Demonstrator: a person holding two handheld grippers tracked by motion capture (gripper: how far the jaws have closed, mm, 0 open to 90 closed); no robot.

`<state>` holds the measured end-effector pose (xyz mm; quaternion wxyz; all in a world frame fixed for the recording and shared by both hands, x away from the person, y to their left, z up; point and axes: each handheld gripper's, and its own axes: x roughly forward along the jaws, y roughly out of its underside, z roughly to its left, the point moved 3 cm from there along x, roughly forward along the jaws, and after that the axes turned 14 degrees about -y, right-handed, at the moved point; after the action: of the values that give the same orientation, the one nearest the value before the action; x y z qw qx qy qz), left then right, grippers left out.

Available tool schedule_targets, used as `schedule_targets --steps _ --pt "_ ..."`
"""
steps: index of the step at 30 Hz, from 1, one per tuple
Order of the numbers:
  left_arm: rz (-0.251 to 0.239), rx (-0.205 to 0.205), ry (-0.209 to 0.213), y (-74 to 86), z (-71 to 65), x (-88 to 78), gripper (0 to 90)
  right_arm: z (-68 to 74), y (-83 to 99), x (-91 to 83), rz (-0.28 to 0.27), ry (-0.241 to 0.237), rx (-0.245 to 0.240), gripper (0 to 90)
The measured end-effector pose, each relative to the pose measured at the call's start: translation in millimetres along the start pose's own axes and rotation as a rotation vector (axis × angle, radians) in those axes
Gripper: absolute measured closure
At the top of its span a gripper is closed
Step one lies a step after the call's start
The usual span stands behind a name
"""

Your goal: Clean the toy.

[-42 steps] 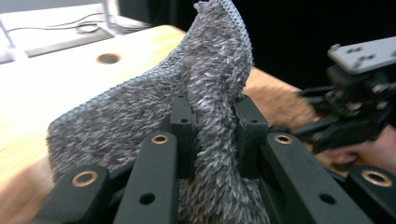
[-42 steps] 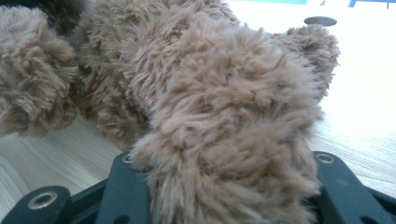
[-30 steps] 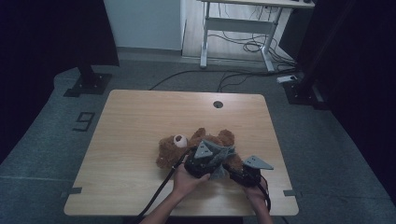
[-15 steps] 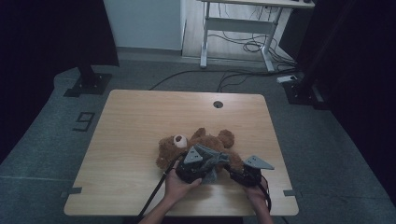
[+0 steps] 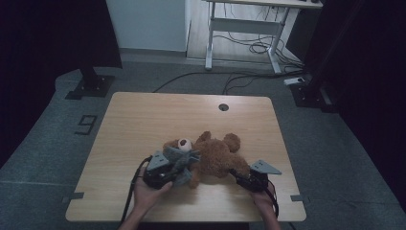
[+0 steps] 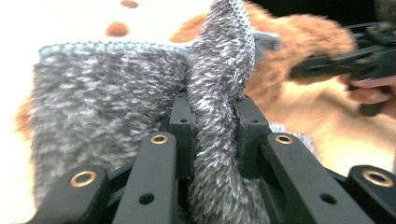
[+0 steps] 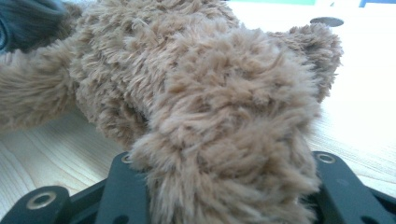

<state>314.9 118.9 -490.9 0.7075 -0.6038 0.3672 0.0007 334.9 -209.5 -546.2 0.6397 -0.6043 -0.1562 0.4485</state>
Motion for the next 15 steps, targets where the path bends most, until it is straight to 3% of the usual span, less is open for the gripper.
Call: schedule_targets --steps 3,7,10,12,13,14,15 --pt "0.012 -0.023 -0.058 13.2 24.4 -13.6 72.7 0.1 0.8 0.0 -0.001 0.0 0.0 53.3" --pt "0.001 -0.063 -0.079 16.2 37.3 -20.6 72.6 -0.1 1.0 0.2 -0.003 -0.001 0.001 53.4" --pt "-0.011 -0.061 -0.075 9.3 34.0 -23.2 72.6 -0.2 1.3 0.2 -0.002 -0.001 -0.002 53.2" --pt "-0.018 -0.038 -0.075 -1.7 25.4 -22.4 72.7 -0.4 1.5 0.4 -0.003 -0.002 -0.003 53.0" --pt "-0.029 -0.016 -0.054 -15.3 13.6 -18.6 72.7 -0.4 1.6 0.4 -0.003 -0.002 -0.003 52.9" --pt "-0.029 -0.016 -0.054 -15.3 13.6 -18.6 72.6 -0.4 1.6 0.4 -0.003 -0.002 -0.003 52.9" --pt "-0.038 0.004 -0.034 -27.8 2.0 -12.9 72.6 -0.4 1.5 0.2 -0.004 -0.002 -0.003 52.9"
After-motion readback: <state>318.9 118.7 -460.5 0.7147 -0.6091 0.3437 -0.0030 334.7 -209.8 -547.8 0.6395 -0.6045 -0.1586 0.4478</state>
